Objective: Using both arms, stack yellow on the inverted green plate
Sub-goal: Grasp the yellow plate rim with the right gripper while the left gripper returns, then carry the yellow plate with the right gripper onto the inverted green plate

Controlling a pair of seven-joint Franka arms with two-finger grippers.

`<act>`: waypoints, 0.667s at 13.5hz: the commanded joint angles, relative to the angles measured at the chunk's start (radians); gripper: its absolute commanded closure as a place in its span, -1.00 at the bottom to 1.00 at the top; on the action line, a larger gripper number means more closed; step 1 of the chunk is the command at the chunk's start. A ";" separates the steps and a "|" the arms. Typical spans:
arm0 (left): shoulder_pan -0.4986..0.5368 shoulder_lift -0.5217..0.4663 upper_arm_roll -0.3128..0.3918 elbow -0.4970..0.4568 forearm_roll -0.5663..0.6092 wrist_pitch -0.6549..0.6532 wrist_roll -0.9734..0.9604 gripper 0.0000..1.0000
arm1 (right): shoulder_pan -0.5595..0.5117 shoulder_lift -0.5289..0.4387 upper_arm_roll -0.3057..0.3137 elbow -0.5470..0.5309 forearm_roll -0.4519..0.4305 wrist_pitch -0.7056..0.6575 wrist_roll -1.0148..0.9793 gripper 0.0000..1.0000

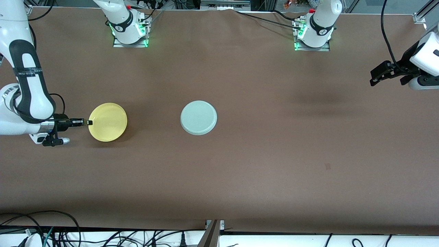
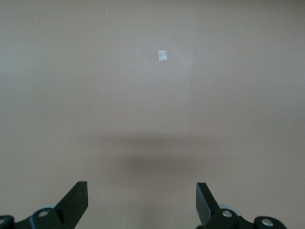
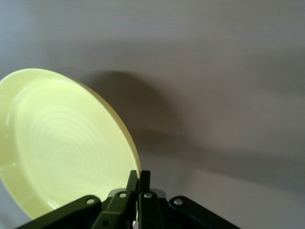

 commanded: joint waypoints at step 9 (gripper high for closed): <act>-0.001 0.038 -0.009 0.138 0.025 -0.102 0.000 -1.00 | 0.320 -0.092 0.174 -0.045 0.011 0.135 0.222 1.00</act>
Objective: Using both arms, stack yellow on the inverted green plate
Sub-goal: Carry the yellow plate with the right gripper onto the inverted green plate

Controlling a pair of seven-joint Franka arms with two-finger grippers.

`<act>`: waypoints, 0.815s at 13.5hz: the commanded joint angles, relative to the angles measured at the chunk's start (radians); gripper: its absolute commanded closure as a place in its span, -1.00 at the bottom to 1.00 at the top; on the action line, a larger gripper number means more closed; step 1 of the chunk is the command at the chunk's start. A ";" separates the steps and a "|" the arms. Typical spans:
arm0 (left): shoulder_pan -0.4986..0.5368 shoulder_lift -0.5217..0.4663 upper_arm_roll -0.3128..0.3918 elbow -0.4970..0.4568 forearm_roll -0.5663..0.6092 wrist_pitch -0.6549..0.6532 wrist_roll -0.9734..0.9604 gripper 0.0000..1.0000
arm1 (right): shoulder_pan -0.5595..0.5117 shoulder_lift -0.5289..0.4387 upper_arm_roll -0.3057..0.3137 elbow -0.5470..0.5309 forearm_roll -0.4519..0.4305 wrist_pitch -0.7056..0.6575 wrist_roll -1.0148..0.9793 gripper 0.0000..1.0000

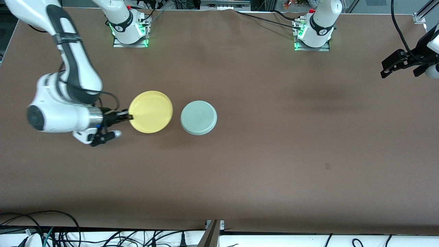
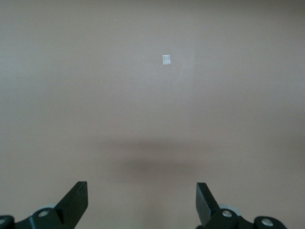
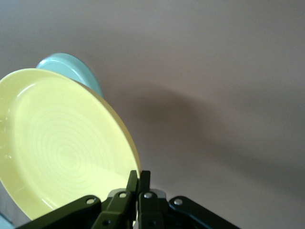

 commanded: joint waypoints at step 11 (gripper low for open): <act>-0.010 0.078 -0.009 0.101 0.013 -0.018 0.000 -1.00 | 0.270 0.167 -0.002 -0.053 0.014 0.382 0.109 1.00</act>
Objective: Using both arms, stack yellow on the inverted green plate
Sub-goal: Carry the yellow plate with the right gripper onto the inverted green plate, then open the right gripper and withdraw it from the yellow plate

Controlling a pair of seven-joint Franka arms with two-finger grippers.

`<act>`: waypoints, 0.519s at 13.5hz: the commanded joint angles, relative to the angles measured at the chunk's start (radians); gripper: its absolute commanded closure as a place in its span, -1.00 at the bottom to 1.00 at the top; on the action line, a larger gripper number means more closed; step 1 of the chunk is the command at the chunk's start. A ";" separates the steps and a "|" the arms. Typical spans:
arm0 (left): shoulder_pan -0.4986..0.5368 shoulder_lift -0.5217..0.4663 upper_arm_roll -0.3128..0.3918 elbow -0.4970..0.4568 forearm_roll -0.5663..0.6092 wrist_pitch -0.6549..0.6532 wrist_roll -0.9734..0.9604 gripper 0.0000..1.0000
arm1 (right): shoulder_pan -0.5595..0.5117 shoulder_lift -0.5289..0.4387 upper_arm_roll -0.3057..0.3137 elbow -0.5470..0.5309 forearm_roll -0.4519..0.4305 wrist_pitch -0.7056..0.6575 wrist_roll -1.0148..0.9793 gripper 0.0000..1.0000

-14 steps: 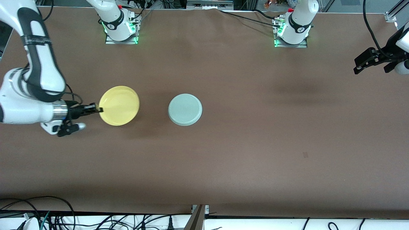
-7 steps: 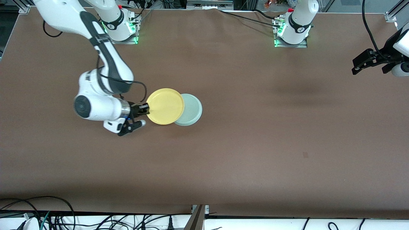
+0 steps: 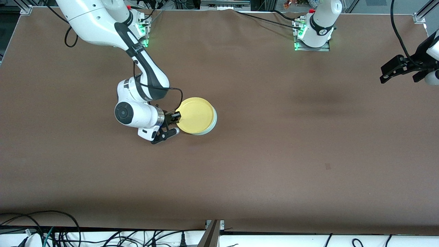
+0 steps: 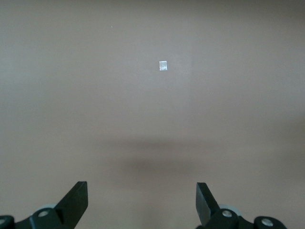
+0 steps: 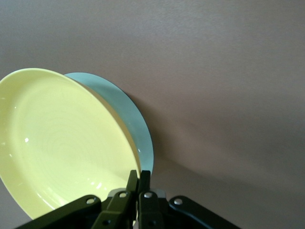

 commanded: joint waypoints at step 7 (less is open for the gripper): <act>-0.007 0.057 -0.004 0.078 0.007 -0.016 0.002 -1.00 | 0.041 -0.090 -0.057 0.015 -0.005 -0.131 0.167 -1.00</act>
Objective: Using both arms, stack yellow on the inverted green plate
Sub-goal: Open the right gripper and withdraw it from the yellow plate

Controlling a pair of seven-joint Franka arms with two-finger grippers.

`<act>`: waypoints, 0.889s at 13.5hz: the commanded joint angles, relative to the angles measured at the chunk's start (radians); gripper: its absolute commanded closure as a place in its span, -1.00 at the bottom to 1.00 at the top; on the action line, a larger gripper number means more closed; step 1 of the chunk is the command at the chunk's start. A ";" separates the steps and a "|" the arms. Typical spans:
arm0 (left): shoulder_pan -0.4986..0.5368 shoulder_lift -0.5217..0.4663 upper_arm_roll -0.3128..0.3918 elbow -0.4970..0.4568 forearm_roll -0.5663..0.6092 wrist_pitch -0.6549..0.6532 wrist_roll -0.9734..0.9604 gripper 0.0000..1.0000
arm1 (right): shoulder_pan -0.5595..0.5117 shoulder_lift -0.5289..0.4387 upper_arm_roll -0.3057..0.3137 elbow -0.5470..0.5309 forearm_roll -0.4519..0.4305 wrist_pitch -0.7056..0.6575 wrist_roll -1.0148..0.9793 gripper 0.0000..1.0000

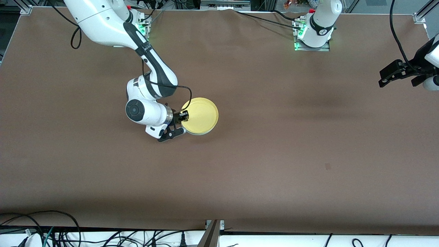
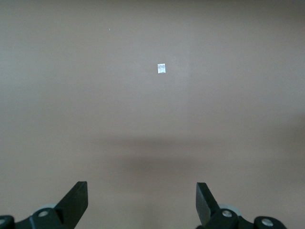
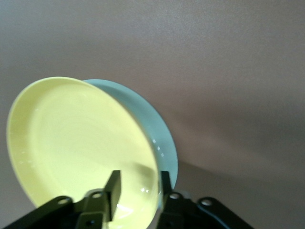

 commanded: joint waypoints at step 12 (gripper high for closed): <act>-0.003 0.025 -0.002 0.044 0.011 -0.017 0.000 -1.00 | -0.140 -0.512 -0.254 0.174 -0.245 -0.765 0.015 -1.00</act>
